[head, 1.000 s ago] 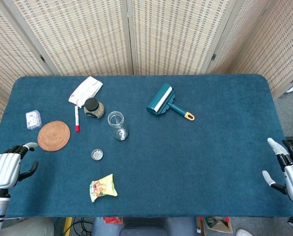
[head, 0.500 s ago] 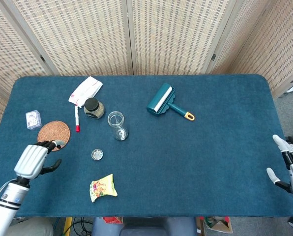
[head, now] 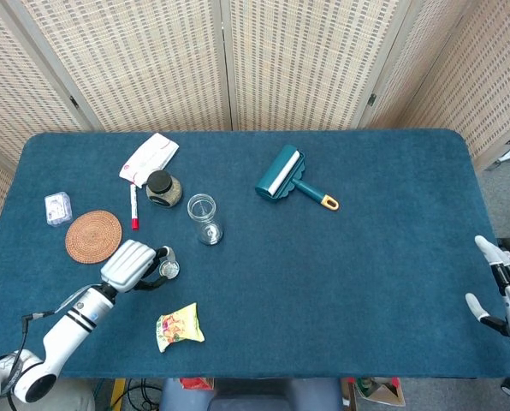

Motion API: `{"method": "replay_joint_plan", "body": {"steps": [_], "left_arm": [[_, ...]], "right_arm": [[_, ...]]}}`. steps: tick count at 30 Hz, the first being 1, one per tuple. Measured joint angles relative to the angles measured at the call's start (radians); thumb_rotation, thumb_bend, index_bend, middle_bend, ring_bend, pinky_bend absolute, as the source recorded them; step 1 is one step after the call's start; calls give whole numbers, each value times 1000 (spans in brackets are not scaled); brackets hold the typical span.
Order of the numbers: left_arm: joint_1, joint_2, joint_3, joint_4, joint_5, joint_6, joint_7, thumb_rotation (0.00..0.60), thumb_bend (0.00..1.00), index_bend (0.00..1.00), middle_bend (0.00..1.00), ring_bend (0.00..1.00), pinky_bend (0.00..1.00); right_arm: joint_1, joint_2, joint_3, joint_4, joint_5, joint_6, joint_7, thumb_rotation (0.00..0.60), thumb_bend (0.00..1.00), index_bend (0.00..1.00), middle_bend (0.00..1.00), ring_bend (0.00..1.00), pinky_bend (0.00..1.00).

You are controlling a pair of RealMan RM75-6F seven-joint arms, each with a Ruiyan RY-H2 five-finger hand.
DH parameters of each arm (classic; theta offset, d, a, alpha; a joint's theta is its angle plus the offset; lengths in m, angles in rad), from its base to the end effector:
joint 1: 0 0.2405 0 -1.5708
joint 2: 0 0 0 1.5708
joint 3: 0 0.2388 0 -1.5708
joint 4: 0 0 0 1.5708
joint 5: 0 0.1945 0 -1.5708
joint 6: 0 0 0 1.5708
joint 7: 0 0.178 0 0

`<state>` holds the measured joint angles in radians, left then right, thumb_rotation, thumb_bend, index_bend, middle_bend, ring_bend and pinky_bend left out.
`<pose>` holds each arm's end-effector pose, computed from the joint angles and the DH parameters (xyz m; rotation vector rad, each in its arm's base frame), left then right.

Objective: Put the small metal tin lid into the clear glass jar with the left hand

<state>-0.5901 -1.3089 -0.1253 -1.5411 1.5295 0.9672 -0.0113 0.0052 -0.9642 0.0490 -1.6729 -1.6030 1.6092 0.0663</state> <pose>-0.1613 0.3272 0.0409 -1.9821 -0.9107 -1.0193 -0.2758 -0.1881 0.2169 1.3774 -0.7982 0.9600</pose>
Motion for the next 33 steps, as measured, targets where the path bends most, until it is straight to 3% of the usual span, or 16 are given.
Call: {"method": "replay_joint_plan", "body": {"steps": [16, 33], "left_arm": [[-93, -99, -7, 100, -210, -151, 165, 600, 325, 472, 965, 922, 1000], [-131, -153, 3, 154, -348, -193, 234, 600, 325, 506, 977, 932, 1000]], "right_arm": [[-12, -12, 1, 41, 16, 10, 36, 600, 290, 12, 169, 41, 52], [-32, -21, -2, 64, 17, 32, 59, 600, 290, 12, 169, 41, 52]]}}
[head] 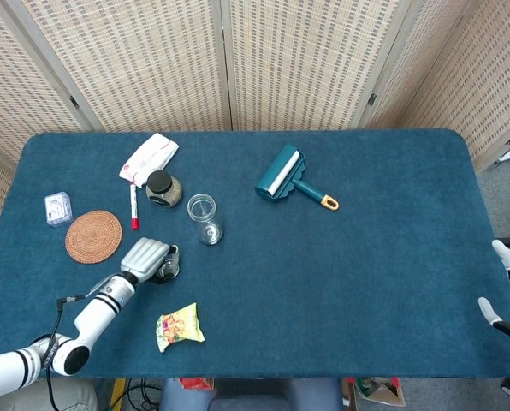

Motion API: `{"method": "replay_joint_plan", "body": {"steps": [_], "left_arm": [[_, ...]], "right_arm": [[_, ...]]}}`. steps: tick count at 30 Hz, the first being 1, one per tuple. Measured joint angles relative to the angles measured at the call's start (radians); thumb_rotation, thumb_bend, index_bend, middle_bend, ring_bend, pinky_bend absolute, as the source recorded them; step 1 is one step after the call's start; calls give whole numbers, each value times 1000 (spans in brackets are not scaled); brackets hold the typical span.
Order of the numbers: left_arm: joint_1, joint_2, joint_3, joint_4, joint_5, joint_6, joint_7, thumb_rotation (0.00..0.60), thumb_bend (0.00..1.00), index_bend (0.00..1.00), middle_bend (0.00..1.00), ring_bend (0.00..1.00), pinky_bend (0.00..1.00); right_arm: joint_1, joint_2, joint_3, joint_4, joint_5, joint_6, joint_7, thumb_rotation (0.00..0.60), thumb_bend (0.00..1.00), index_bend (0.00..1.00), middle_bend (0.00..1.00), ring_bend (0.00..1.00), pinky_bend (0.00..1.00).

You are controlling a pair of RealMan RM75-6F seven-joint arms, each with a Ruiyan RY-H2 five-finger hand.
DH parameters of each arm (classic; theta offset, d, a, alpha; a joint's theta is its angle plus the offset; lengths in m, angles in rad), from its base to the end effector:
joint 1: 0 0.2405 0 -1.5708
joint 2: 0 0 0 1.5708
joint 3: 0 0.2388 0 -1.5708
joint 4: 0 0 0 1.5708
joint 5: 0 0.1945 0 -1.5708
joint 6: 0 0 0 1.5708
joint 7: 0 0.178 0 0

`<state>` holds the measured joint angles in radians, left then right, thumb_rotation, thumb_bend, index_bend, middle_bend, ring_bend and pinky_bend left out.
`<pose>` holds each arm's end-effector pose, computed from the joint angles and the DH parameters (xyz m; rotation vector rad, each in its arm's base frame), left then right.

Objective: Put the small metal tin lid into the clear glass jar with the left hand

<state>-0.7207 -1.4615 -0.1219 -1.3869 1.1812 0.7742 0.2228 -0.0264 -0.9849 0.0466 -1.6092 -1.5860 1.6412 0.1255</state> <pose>-0.1808 0.3607 -0.0116 -1.9807 -0.9876 -0.7218 -0.2915 -0.1782 0.2228 1.3282 -0.8110 0.9589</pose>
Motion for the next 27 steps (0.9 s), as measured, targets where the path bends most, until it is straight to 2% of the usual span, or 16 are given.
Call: {"method": "replay_joint_plan", "body": {"steps": [8, 17, 27], "left_arm": [[-9, -22, 6, 36, -20, -5, -9, 600, 330, 538, 994, 945, 1000], [-12, -33, 14, 59, -15, 1, -26, 600, 431, 584, 1000, 958, 1000], [-10, -27, 21, 53, -9, 9, -40, 600, 438, 610, 1000, 965, 1000]], "right_arm": [[-8, -2, -2, 6, 3, 4, 5, 600, 290, 12, 169, 41, 52], [-10, -3, 0, 6, 2, 7, 6, 600, 290, 12, 169, 41, 52], [-13, -4, 1, 2, -1, 11, 3, 600, 290, 12, 169, 41, 52]]}}
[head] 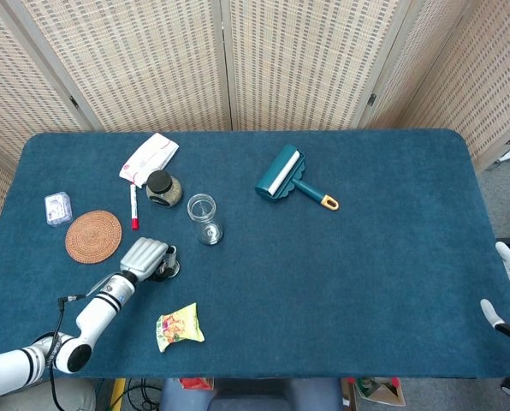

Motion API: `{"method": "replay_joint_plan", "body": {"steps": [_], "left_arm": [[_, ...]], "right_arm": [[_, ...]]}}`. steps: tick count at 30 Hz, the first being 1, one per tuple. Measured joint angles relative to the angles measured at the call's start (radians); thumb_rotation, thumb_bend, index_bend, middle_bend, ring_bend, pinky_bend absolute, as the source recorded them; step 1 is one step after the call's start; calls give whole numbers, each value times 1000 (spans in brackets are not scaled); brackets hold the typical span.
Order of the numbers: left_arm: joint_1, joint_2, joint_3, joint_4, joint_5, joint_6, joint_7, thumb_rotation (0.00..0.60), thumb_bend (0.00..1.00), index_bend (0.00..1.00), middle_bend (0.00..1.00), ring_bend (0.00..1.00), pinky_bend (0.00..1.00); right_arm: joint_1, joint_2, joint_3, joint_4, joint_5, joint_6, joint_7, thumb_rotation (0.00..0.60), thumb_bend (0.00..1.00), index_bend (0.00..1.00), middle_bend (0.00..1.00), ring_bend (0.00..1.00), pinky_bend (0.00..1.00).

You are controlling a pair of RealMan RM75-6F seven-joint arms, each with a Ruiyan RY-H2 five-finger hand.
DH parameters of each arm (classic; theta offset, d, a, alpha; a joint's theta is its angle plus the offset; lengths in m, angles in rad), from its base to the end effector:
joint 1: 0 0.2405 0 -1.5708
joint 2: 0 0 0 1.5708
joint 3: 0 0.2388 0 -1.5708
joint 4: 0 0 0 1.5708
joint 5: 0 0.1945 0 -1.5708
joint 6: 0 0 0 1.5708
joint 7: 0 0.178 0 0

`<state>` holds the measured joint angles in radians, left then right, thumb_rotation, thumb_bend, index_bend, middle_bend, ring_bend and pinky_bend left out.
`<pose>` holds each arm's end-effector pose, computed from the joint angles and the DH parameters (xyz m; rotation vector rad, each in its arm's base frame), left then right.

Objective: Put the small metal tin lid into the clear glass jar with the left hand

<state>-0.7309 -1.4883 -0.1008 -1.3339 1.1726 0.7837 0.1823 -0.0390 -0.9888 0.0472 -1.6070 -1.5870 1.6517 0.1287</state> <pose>-0.1887 0.3645 -0.0158 -1.9581 -1.0104 -0.7174 -0.2928 -0.1744 0.2235 1.3158 -0.8129 0.9604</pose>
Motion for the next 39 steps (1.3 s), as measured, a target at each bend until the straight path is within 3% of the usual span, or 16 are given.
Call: {"method": "replay_joint_plan", "body": {"steps": [9, 18, 25, 39], "left_arm": [[24, 82, -6, -88, 31, 59, -26, 600, 439, 611, 1000, 966, 1000], [55, 273, -18, -280, 95, 152, -20, 600, 438, 611, 1000, 966, 1000], [55, 412, -73, -410, 114, 201, -9, 600, 435, 603, 1000, 966, 1000], [-69, 425, -187, -421, 27, 155, 26, 600, 432, 599, 1000, 966, 1000]], "right_arm": [[2, 0, 2, -6, -7, 3, -4, 600, 290, 12, 169, 41, 52], [8, -4, 6, -6, -14, 2, -6, 600, 290, 12, 169, 41, 52], [17, -1, 8, -18, -26, -1, -16, 600, 290, 12, 169, 42, 52], [17, 2, 8, -36, -38, 9, -33, 600, 290, 12, 169, 41, 52]]}}
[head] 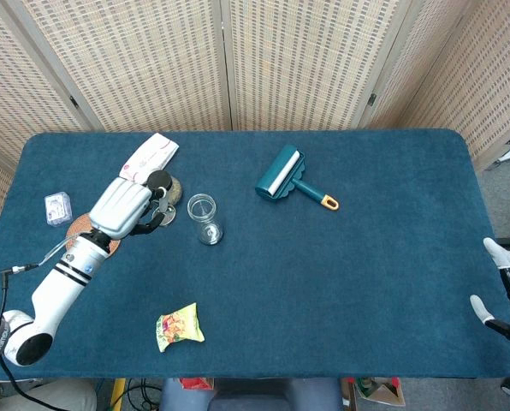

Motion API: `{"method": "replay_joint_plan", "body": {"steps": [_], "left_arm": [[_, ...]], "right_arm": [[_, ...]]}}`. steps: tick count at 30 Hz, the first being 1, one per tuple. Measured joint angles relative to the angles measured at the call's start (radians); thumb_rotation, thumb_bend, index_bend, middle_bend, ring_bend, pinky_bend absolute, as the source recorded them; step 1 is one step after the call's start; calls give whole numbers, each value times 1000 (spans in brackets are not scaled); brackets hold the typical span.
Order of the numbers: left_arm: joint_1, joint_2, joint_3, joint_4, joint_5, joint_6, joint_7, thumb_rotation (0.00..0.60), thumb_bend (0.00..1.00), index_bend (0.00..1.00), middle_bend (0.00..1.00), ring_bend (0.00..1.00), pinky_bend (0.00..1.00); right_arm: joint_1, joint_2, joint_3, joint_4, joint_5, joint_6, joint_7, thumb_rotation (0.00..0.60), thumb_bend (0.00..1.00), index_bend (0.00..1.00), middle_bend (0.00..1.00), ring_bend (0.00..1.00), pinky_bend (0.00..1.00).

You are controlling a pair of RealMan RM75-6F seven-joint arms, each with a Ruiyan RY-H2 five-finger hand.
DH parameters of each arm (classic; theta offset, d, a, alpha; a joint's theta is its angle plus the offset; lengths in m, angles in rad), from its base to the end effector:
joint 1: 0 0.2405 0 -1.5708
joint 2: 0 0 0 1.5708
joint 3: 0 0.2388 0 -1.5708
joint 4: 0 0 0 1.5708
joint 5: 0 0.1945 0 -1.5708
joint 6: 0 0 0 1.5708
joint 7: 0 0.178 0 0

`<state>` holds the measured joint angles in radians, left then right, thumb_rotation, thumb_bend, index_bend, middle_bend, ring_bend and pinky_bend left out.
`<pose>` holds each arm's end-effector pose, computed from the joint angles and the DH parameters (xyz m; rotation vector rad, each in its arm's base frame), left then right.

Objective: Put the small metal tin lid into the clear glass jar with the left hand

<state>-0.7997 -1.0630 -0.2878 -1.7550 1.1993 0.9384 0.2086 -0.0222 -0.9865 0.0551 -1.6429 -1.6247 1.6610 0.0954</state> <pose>-0.0753 0.3854 0.1331 -1.8547 -0.6882 -1.0740 -0.2769 -0.1804 0.2203 1.3470 -0.7797 1.0037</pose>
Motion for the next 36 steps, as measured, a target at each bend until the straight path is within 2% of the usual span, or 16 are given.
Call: {"method": "replay_joint_plan", "body": {"steps": [7, 19, 36], "left_arm": [[-91, -71, -26, 57, -81, -51, 57, 600, 432, 597, 1000, 966, 1000], [-187, -177, -25, 168, -187, -87, 136, 600, 432, 597, 1000, 966, 1000], [-223, -221, 18, 224, -205, -77, 188, 600, 429, 595, 1000, 963, 1000]], "right_arm": [[-1, 5, 1, -3, -1, 6, -1, 600, 290, 12, 169, 41, 52], [-16, 8, -2, 4, 6, 21, 8, 600, 290, 12, 169, 41, 52], [-26, 7, -4, 19, 13, 26, 26, 600, 290, 12, 169, 42, 52]]}}
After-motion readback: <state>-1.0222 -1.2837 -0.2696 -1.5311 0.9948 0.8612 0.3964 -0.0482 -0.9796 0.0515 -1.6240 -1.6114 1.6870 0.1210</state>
